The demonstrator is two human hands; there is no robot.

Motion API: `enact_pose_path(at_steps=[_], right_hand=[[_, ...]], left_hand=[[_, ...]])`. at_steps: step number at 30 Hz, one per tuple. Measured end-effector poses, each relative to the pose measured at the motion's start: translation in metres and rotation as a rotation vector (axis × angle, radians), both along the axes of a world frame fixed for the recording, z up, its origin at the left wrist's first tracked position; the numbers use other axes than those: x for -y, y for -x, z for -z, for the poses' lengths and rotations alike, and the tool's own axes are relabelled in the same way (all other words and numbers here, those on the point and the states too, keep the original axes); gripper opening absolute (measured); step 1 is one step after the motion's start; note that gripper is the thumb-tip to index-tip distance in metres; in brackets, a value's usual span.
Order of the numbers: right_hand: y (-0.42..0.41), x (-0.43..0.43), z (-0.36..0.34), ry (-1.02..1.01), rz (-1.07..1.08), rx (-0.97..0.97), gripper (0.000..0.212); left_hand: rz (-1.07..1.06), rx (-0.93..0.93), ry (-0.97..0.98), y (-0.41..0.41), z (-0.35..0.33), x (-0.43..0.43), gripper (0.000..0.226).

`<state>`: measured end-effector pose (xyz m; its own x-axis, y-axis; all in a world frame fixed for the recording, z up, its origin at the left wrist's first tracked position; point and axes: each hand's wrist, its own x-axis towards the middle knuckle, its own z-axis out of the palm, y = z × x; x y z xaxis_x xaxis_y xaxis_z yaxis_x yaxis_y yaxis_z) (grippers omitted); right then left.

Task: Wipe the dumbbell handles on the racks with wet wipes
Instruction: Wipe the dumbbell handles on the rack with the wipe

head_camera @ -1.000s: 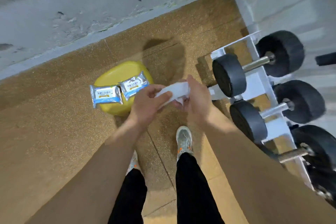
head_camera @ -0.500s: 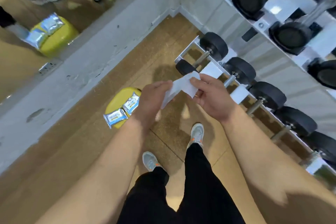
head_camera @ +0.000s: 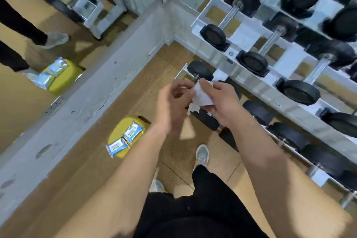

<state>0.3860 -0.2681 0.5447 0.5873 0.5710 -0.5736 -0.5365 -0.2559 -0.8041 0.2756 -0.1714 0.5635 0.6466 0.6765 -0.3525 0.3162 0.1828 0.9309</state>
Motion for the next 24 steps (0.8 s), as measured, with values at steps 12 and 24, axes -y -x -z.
enact_pose_path(at_steps=[12, 24], right_hand=[[-0.122, 0.057, -0.02, -0.032, -0.272, 0.107, 0.006], [-0.144, 0.031, -0.019, 0.015, 0.033, 0.277, 0.02]], left_hand=[[0.065, -0.259, -0.092, -0.102, -0.016, 0.016, 0.029], [0.033, 0.0, 0.676, -0.16, -0.02, 0.015, 0.039]])
